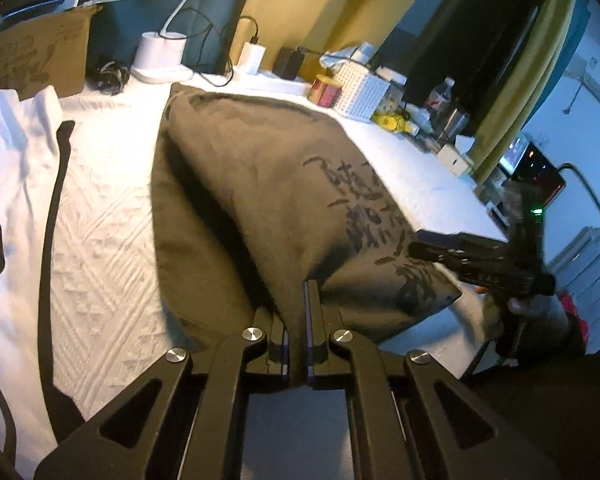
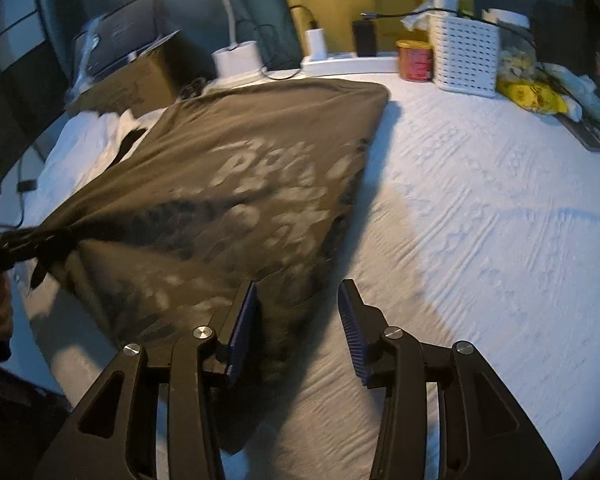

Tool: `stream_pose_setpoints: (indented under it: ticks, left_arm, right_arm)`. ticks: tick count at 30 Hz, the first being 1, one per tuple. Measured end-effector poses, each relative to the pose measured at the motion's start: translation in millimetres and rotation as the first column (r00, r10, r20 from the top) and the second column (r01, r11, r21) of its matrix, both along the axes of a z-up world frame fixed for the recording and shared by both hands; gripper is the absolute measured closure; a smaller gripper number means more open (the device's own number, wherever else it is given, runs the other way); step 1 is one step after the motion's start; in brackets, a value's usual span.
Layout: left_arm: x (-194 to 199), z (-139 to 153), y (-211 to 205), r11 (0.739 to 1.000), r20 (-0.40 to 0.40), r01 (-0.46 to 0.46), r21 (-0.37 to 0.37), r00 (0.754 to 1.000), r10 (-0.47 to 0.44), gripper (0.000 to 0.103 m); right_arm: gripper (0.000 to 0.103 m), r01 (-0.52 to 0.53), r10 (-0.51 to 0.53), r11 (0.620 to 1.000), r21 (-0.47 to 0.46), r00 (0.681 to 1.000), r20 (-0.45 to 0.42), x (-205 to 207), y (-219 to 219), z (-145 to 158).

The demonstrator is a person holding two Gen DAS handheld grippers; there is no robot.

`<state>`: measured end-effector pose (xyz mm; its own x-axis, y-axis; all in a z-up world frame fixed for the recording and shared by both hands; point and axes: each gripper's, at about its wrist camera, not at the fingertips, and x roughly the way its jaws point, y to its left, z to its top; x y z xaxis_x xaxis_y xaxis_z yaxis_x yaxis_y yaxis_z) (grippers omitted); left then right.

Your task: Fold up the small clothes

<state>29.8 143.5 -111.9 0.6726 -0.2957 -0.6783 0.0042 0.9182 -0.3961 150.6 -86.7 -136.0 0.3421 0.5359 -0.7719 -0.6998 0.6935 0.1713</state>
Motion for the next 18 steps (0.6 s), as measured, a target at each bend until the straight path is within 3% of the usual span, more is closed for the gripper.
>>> stream_pose_setpoints:
  ticks: [10,13,16,18]
  left_arm:
    - [-8,-16,-3,0.999,-0.054,-0.029,0.039,0.998,0.032,0.096]
    - [-9,-20,-3,0.999,-0.055,-0.032,0.035,0.998,0.034,0.095]
    - [-10,-18,-4,0.999,-0.059,-0.035,0.03,0.998,0.036,0.09]
    - [-10,-15,-8,0.999,-0.06,-0.027,0.042,0.998,0.029,0.079]
  right_arm:
    - [0.059,0.012,-0.011,0.997,0.071,1.0,-0.021,-41,-17,-3]
    - [0.088,0.016,-0.015,0.997,0.073,1.0,-0.012,-48,-21,-5]
    - [0.094,0.01,-0.008,0.996,0.086,1.0,-0.024,-48,-25,-3]
    - [0.095,0.006,-0.005,0.996,0.085,1.0,-0.016,-47,-29,1]
